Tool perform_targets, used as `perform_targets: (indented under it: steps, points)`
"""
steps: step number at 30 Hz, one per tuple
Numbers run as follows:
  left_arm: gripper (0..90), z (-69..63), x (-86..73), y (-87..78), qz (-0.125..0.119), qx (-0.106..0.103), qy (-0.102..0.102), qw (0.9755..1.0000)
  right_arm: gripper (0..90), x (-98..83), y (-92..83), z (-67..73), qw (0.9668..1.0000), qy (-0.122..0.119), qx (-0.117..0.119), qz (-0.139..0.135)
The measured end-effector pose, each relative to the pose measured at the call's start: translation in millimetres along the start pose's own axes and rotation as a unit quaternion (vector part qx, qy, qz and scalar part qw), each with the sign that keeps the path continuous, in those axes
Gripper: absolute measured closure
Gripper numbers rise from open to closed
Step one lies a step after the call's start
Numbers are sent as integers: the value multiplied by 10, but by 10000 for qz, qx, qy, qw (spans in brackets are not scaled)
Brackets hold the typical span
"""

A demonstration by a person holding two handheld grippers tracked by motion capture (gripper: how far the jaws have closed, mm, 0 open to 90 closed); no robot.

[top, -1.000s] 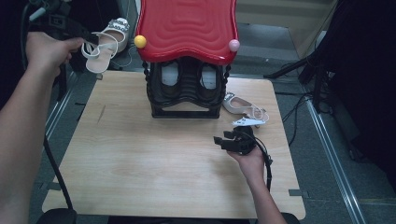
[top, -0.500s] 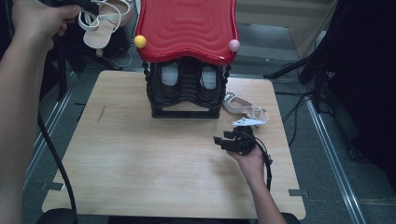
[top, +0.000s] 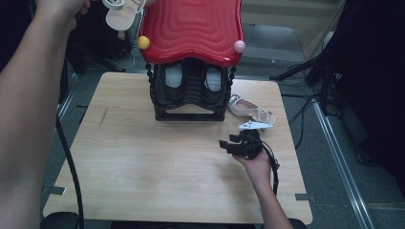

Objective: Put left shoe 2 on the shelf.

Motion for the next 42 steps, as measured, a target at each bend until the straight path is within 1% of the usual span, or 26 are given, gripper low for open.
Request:
perform_targets:
  steps: [4,8,12,14,16,18,21,22,23,26,27,30,31,34,35,37,38,40,41,42]
  points:
    - [824,-118,47,155,14,-55,50,10000,470,-11,-15,-8,10000,11,-5,-19]
    - [824,-197,76,308,-15,-44,49,10000,470,-28,-36,-20,10000,34,-17,-11]
    - [824,-249,88,425,-4,-160,-30,9999,470,-44,-63,-34,10000,49,-25,-34]
    - [824,-276,93,478,6,-150,-29,9999,470,-51,-73,-43,10000,59,-34,-41]
    - [824,-310,91,532,26,-87,38,10000,470,-56,-86,-42,9999,88,-36,-44]
    - [823,-332,77,587,69,-73,62,9999,470,-61,-96,-42,9999,81,-57,-61]
    - [821,-355,56,660,70,-32,76,9999,470,-69,-99,-50,9999,86,-58,-44]
    - [822,-353,54,670,18,-57,46,10000,470,-66,-100,-52,9999,75,-60,-56]
    - [821,-355,46,684,19,-110,5,9999,470,-64,-101,-48,9999,81,-59,-68]
    - [820,-355,17,708,27,-111,-2,9999,470,-65,-102,-40,9999,92,-58,-49]
    - [819,-359,5,711,24,-88,39,10000,470,-66,-99,-39,9999,83,-58,-44]
    - [816,-391,-39,729,44,-96,76,9999,470,-65,-86,-43,10000,50,-60,-40]
    - [811,-399,-63,741,111,-96,95,9998,470,-65,-83,-41,10000,40,-59,-39]
    - [801,-432,-128,784,149,-6,179,9997,471,-65,-79,-28,10000,38,-59,-31]
    - [796,-433,-143,793,151,-4,165,9998,470,-67,-80,-25,10000,49,-67,-17]
    - [787,-435,-170,794,142,-84,141,9998,471,-67,-80,-24,10000,48,-69,-18]
    - [783,-436,-177,796,129,-81,168,9997,470,-65,-78,-29,10000,32,-77,-25]
    - [755,-452,-191,793,187,-121,208,9995,470,-65,-79,-32,10000,35,-80,-30]
    - [729,-457,-194,790,218,-100,235,9994,471,-64,-79,-32,10000,33,-83,-32]
    - [718,-462,-191,786,188,-42,288,9994,470,-65,-79,-32,10000,34,-82,-27]
Point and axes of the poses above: each handheld gripper's, and its own axes: y roughly forward along the jaws, x roughly out of its top, z roughly to its left, the point moved 7 cm from there along y, roughly forward along the jaws, and after that the axes turned 3 degrees about y, right-handed, at the moved point
